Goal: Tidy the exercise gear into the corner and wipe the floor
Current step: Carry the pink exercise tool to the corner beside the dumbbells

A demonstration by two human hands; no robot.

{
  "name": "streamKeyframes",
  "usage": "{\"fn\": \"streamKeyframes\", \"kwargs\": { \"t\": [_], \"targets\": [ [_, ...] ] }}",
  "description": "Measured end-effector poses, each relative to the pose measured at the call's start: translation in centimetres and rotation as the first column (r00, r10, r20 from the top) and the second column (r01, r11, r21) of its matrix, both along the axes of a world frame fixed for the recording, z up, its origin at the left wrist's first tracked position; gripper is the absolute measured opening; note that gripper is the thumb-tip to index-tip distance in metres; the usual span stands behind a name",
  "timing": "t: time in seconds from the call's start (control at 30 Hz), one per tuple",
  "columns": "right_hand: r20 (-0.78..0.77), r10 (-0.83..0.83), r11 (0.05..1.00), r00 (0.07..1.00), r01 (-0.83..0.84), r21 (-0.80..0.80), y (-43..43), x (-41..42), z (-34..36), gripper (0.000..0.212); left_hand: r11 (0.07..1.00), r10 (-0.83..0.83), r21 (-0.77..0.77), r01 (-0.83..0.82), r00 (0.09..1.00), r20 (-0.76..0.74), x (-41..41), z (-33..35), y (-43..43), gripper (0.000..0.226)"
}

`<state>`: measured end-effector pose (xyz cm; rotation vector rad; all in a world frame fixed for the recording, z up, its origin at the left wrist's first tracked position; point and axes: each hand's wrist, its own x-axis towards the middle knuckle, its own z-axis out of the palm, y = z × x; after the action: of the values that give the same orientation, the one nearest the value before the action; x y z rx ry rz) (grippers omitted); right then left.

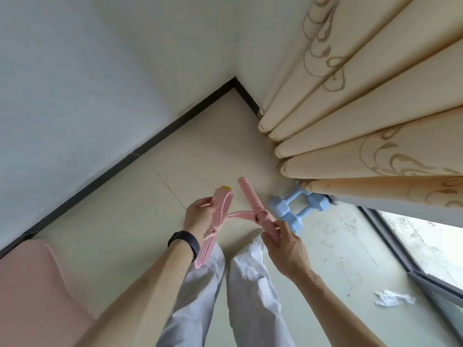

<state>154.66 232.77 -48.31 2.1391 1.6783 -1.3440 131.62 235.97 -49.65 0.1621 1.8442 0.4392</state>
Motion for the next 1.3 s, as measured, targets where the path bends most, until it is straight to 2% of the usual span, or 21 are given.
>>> {"fn": "streamKeyframes", "kwargs": {
  "t": [0.07, 0.13, 0.23, 0.3, 0.4, 0.5, 0.6, 0.7, 0.87, 0.93, 1.0, 1.03, 1.1, 1.13, 1.2, 1.3],
  "targets": [
    [-0.098, -0.08, 0.996, 0.992, 0.075, -0.048, 0.2, -0.3, -3.2, 0.022, 0.985, 0.17, -0.054, -0.166, 0.982, 0.08, 0.6, -3.8, 0.6, 0.018],
    [-0.196, -0.128, 0.988, 0.972, 0.108, -0.107, 0.0, -0.7, -6.5, 0.026, 0.939, 0.341, -0.094, -0.33, 0.926, 0.16, 1.6, -6.9, 0.7, 0.019],
    [-0.312, -0.161, 0.976, 0.936, 0.104, -0.191, 0.2, -1.4, -11.4, 0.032, 0.857, 0.515, -0.154, -0.491, 0.825, 0.232, 2.8, -11.6, 1.0, 0.02],
    [-0.349, -0.155, 0.977, 0.924, 0.09, -0.194, 0.5, -1.4, -13.5, 0.041, 0.819, 0.574, -0.178, -0.546, 0.783, 0.24, 2.9, -13.4, 1.2, 0.019],
    [-0.31, -0.097, 0.976, 0.946, 0.029, -0.217, 0.6, -0.8, -17.6, 0.058, 0.812, 0.584, -0.203, -0.548, 0.769, 0.261, 3.1, -17.4, 1.3, 0.017],
    [-0.224, -0.032, 0.972, 0.974, -0.023, -0.235, 0.9, -0.7, -21.0, 0.051, 0.83, 0.556, -0.217, -0.514, 0.794, 0.245, 3.1, -20.7, 2.0, 0.014],
    [-0.073, 0.104, 0.986, 0.992, -0.112, -0.125, 2.0, -0.8, -23.6, 0.032, 0.872, 0.486, -0.199, -0.447, 0.84, 0.24, 3.4, -23.4, 3.7, 0.018],
    [0.043, 0.168, 0.985, 0.985, -0.169, 0.02, 3.6, -0.7, -25.7, 0.029, 0.914, 0.405, -0.146, -0.378, 0.863, 0.3, 3.7, -25.7, 6.4, 0.019],
    [0.232, 0.118, 0.923, 0.966, -0.192, 0.332, 7.2, 1.2, -30.1, 0.036, 0.962, 0.257, -0.023, -0.273, 0.869, 0.422, 4.8, -29.5, 11.6, 0.017],
    [0.287, 0.071, 0.895, 0.955, -0.188, 0.404, 8.4, 2.5, -32.8, 0.039, 0.994, 0.08, 0.045, -0.102, 0.935, 0.346, 5.8, -32.0, 13.2, 0.022],
    [0.335, 0.08, 0.915, 0.939, -0.202, 0.349, 9.1, 3.1, -35.9, 0.042, 0.988, -0.148, 0.057, 0.141, 0.979, 0.141, 6.9, -34.5, 14.2, 0.05],
    [0.344, 0.131, 0.939, 0.93, -0.227, 0.257, 9.3, 3.1, -37.6, 0.045, 0.976, -0.214, 0.053, 0.211, 0.976, 0.041, 7.3, -35.7, 14.5, 0.059],
    [0.31, 0.257, 0.961, 0.915, -0.276, 0.021, 9.4, 2.7, -40.6, 0.058, 0.977, -0.209, 0.053, 0.207, 0.978, 0.023, 8.0, -37.3, 14.6, 0.066],
    [0.295, 0.262, 0.964, 0.919, -0.261, -0.042, 9.3, 2.5, -41.8, 0.065, 0.978, -0.202, 0.06, 0.2, 0.979, 0.028, 8.3, -38.2, 14.4, 0.069],
    [0.313, 0.194, 0.979, 0.93, -0.203, -0.005, 8.7, 2.1, -43.2, 0.064, 0.962, -0.255, 0.092, 0.257, 0.966, -0.027, 8.7, -39.3, 13.9, 0.069],
    [0.445, 0.075, 0.993, 0.893, -0.107, 0.048, 7.9, 2.1, -43.4, 0.039, 0.965, -0.24, 0.07, 0.253, 0.958, -0.158, 8.7, -41.2, 12.9, 0.054]
  ]
}}
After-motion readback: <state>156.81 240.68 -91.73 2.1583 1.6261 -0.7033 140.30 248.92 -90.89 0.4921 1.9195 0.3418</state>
